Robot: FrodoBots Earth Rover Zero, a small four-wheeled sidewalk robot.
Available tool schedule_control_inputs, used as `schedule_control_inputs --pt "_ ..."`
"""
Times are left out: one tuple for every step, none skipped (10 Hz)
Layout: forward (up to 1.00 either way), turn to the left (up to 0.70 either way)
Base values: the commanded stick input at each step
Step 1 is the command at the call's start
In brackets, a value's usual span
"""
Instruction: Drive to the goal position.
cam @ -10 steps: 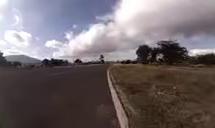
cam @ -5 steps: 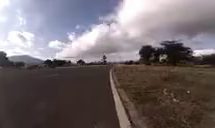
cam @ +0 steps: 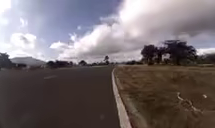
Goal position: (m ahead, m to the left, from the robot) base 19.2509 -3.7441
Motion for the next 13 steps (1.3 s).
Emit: schedule_control_inputs --pt "0.87 0.00" --pt "0.88 0.00" --pt "0.87 0.00" --pt "0.89 0.00" --pt "0.87 0.00" --pt "0.89 0.00" --pt "0.87 -0.33" --pt "0.87 -0.33" --pt "0.87 0.00" --pt "0.87 0.00" --pt "0.87 -0.05" --pt "0.87 -0.23" --pt "0.87 -0.07"
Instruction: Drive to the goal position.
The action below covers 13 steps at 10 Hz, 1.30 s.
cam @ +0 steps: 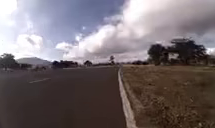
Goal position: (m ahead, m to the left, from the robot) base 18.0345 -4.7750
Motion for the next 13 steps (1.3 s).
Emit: schedule_control_inputs --pt "0.87 -0.23" --pt "0.87 -0.04" --pt "0.87 -0.01" --pt "0.88 -0.19" --pt "0.87 -0.04" --pt "0.91 0.00" --pt "0.90 0.00" --pt "0.87 0.00" --pt "0.87 0.00" --pt "0.87 -0.28" --pt "0.87 -0.26" --pt "0.87 -0.13" --pt "0.87 -0.31"
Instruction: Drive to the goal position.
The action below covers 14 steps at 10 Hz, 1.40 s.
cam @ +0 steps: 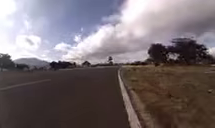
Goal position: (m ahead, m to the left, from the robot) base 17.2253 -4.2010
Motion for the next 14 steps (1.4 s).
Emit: schedule_control_inputs --pt "0.87 -0.31" --pt "0.87 0.00" --pt "0.87 0.00" --pt "0.87 -0.28" --pt "0.89 -0.17" --pt "0.87 -0.05" --pt "0.89 -0.22" --pt "0.89 -0.26" --pt "0.88 -0.10" --pt "0.87 -0.04" --pt "0.87 -0.16" --pt "0.87 -0.28" --pt "0.87 -0.12" --pt "0.87 0.00"
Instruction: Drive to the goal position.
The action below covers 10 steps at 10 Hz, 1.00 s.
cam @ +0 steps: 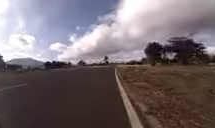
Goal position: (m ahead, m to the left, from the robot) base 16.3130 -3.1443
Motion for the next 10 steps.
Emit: schedule_control_inputs --pt "0.87 0.00" --pt "0.88 -0.06" --pt "0.90 -0.22" --pt "0.90 0.00" --pt "0.91 0.00" --pt "0.90 0.00" --pt "0.88 0.00" --pt "0.87 -0.01" --pt "0.87 -0.08" --pt "0.87 -0.03"
